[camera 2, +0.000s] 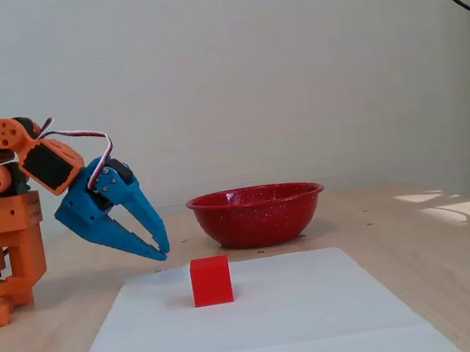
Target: Grasp the red cube and put it in the red bowl
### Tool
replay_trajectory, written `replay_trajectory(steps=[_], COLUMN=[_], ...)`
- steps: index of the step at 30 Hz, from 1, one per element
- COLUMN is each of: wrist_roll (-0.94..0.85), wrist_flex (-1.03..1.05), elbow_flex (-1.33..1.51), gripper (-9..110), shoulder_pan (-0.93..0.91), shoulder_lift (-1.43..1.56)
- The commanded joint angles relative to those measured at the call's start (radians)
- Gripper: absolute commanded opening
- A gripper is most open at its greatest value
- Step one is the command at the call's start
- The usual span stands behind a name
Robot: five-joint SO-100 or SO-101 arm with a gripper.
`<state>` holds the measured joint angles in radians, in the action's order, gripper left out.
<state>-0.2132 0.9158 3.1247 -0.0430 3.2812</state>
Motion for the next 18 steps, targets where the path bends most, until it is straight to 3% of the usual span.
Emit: replay_trajectory(steps=[1, 18], wrist_roll=[0.006, 0.043], wrist_flex=[0.008, 0.014], elbow_flex=[0.015, 0.009], gripper=[0, 0], shoulder_pan=[-0.012, -0.011], shoulder_lift=[0.011, 0.000])
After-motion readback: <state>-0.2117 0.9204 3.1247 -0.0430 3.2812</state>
